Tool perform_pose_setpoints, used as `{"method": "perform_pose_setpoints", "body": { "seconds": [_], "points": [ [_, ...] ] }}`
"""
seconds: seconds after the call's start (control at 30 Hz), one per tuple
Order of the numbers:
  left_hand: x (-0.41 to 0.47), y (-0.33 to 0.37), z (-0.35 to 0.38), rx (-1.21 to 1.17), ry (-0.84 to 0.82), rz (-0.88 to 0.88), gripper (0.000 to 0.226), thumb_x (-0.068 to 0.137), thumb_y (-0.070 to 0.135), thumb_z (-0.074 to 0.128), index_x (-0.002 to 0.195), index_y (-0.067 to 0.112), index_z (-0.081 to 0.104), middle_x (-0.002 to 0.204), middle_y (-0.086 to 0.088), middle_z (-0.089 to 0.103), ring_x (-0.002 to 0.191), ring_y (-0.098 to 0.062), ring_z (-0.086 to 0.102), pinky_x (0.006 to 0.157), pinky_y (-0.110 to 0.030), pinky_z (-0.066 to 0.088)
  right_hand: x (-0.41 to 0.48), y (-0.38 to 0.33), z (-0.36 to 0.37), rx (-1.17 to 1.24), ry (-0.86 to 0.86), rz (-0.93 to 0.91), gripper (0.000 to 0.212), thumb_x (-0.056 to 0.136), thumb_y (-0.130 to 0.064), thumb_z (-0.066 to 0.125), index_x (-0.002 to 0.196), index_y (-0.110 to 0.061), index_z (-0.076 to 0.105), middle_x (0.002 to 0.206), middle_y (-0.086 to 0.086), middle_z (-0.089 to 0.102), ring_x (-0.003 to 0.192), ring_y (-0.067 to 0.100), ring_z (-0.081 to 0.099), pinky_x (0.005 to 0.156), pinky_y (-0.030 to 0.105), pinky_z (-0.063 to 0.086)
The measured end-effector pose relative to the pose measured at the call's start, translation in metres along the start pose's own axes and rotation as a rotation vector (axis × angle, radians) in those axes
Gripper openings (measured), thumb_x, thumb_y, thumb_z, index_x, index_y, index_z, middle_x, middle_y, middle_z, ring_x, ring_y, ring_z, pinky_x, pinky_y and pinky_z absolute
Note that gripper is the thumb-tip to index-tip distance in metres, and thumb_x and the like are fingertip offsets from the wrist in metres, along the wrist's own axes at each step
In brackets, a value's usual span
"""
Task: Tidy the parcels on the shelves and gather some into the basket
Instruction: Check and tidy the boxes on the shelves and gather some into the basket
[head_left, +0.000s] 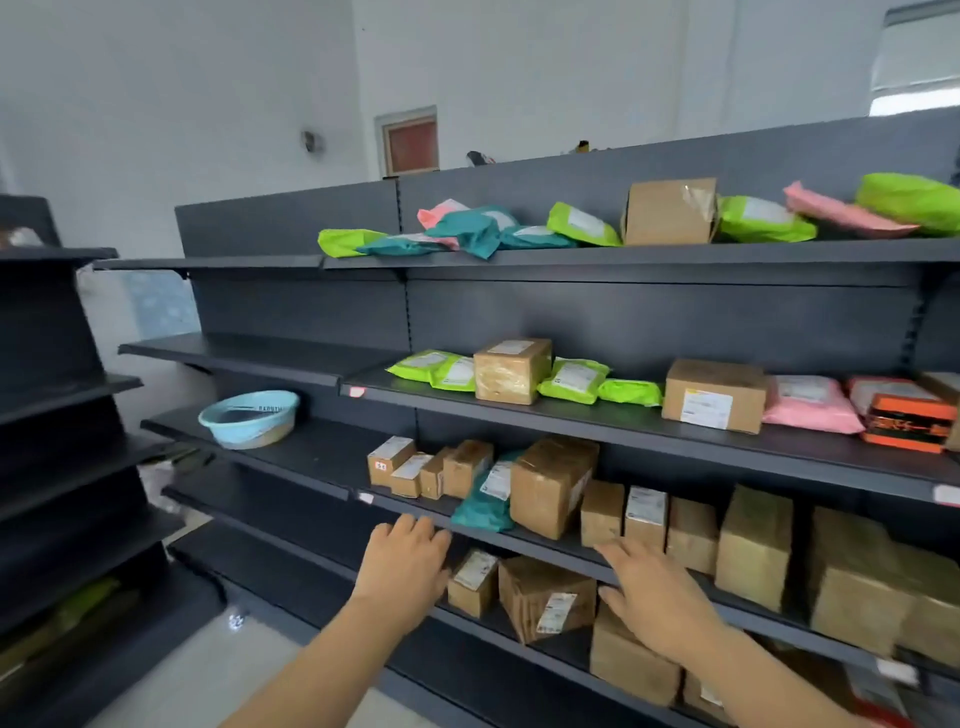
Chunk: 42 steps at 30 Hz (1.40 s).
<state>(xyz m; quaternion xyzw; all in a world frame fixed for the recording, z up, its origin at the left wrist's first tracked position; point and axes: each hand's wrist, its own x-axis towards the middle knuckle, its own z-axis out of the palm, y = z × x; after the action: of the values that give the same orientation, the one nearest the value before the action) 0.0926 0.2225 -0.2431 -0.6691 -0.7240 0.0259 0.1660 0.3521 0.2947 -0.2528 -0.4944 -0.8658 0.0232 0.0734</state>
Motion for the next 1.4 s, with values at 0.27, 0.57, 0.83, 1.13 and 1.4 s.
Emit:
{"method": "perform_pose_setpoints", "body": {
  "seconds": [0.27,0.57,0.83,1.13,1.4],
  "points": [
    [0.043,-0.059,0.038,0.037,-0.071,-0.127,0.050,0.095,0.046,0.041,0.140,0.024,0.037,0.132,0.001,0.047,0.121,-0.022,0.042,0.097,-0.037,0.036,0.099,-0.030,0.024,0.063,-0.054,-0.110,0.053,0.098,-0.036,0.044,0.147,-0.028,0.026,0.139,-0.003,0.041,0.123,0.019,0.043,0.100,0.032,0.038],
    [0.152,-0.092,0.087,0.063,-0.170,-0.245,0.051,0.095,0.044,0.040,0.141,0.023,0.036,0.133,0.001,0.046,0.121,-0.023,0.042,0.098,-0.037,0.035,0.261,-0.022,0.061,0.127,-0.202,-0.232,0.062,0.094,-0.034,0.053,0.149,-0.029,0.023,0.147,-0.003,0.039,0.131,0.016,0.041,0.108,0.030,0.037],
    [0.207,-0.138,0.117,0.076,-0.253,-0.336,0.052,0.096,0.046,0.040,0.143,0.024,0.032,0.136,0.001,0.044,0.125,-0.022,0.040,0.101,-0.037,0.034,0.363,-0.042,0.093,0.124,-0.264,-0.328,0.059,0.096,-0.032,0.050,0.148,-0.030,0.023,0.148,-0.005,0.036,0.133,0.017,0.038,0.106,0.031,0.036],
    [0.263,-0.221,0.187,0.035,-0.272,-0.308,0.055,0.096,0.046,0.040,0.145,0.024,0.027,0.139,0.001,0.041,0.127,-0.023,0.037,0.103,-0.037,0.032,0.452,-0.083,0.143,0.109,-0.344,-0.326,0.058,0.097,-0.034,0.048,0.149,-0.028,0.022,0.148,-0.001,0.034,0.134,0.021,0.035,0.110,0.034,0.033],
    [0.347,-0.331,0.280,-0.079,-0.295,-0.118,0.055,0.097,0.040,0.040,0.147,0.023,0.024,0.142,-0.001,0.036,0.129,-0.024,0.034,0.104,-0.036,0.032,0.532,-0.164,0.205,0.098,-0.280,-0.055,0.056,0.095,-0.039,0.049,0.145,-0.029,0.027,0.144,-0.001,0.038,0.130,0.022,0.039,0.107,0.032,0.036]
  ]
}}
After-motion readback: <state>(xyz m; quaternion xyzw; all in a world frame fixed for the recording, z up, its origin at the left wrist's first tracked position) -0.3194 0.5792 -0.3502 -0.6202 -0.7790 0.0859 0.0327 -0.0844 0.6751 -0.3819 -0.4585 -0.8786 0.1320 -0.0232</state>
